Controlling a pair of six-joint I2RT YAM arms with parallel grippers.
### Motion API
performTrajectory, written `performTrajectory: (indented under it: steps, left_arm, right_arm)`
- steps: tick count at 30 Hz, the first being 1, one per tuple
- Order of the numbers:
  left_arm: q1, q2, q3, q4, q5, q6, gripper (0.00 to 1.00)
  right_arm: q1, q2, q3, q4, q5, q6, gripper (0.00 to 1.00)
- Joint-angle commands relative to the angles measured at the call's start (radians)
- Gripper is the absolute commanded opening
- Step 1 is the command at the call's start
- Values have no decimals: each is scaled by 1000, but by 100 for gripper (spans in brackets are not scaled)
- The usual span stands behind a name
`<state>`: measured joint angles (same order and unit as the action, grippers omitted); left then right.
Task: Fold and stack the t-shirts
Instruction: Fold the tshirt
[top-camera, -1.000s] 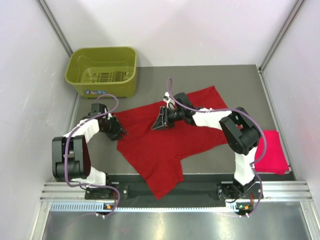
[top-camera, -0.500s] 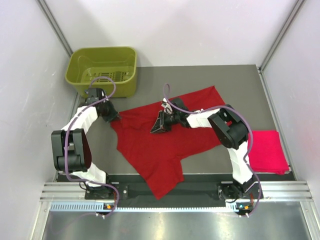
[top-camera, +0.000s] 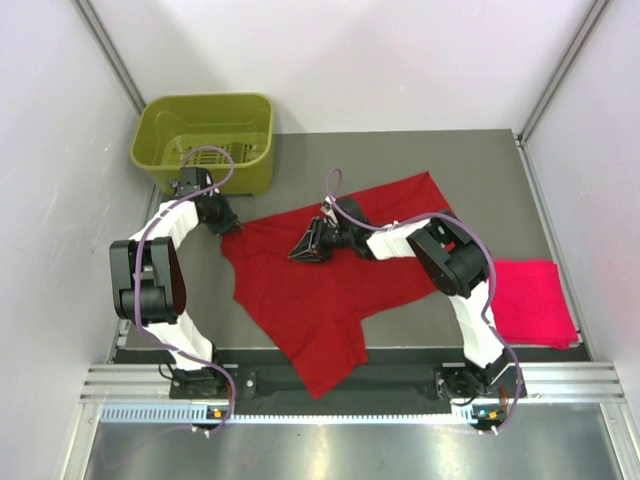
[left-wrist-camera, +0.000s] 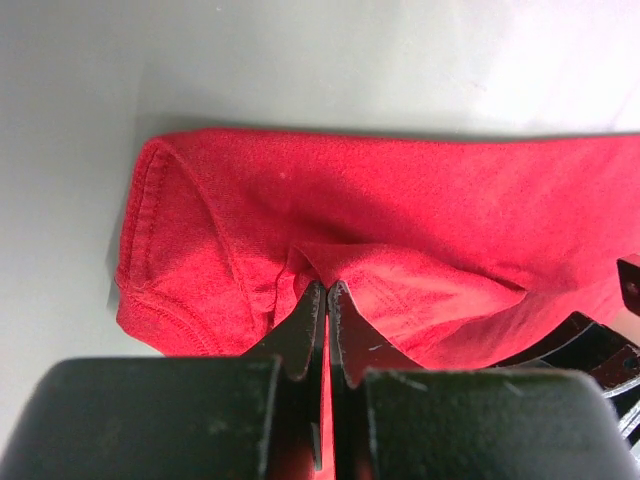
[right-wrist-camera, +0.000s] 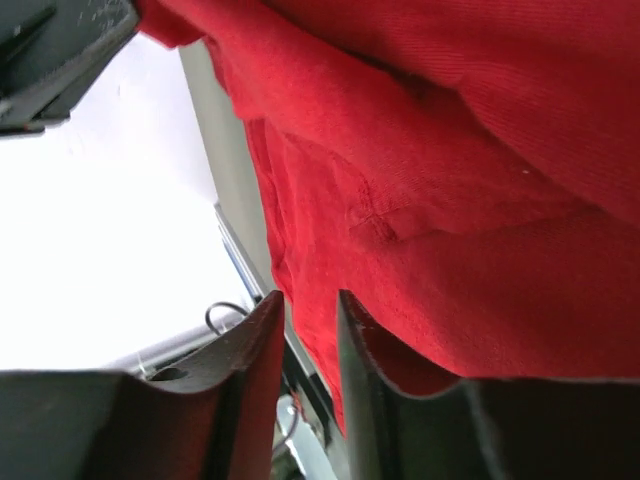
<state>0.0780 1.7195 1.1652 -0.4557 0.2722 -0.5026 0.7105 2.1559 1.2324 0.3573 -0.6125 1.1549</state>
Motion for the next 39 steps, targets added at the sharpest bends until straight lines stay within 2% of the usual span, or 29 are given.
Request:
performTrajectory:
  steps: [1, 9, 18, 22, 24, 25, 28, 29, 33, 39]
  left_arm:
    - [5, -11, 13, 32, 15, 6, 0]
    - [5, -26, 8, 28, 19, 15, 0]
    - [5, -57, -6, 31, 18, 16, 0]
    - [5, -67, -12, 26, 18, 19, 0]
    - [5, -72, -13, 23, 12, 19, 0]
    - [5, -77, -15, 15, 15, 22, 0]
    - [5, -84, -18, -14, 9, 19, 0]
    - [5, -89, -18, -24, 7, 18, 0]
    - [3, -107, -59, -72, 31, -25, 0]
    - [3, -187, -180, -84, 74, -128, 0]
  right_arm:
    - [27, 2, 19, 29, 72, 58, 30]
    - [49, 42, 44, -15, 151, 141, 30]
    - [69, 70, 96, -84, 212, 135, 32]
    - [67, 79, 111, -98, 226, 152, 23]
    - [66, 64, 116, -124, 229, 128, 11]
    - [63, 50, 122, -139, 223, 117, 8]
    - [49, 10, 154, -245, 198, 19, 2]
    - [44, 1, 170, -276, 185, -62, 0]
    - [0, -21, 287, -492, 53, -268, 0]
    - [-31, -21, 294, -596, -88, -415, 0]
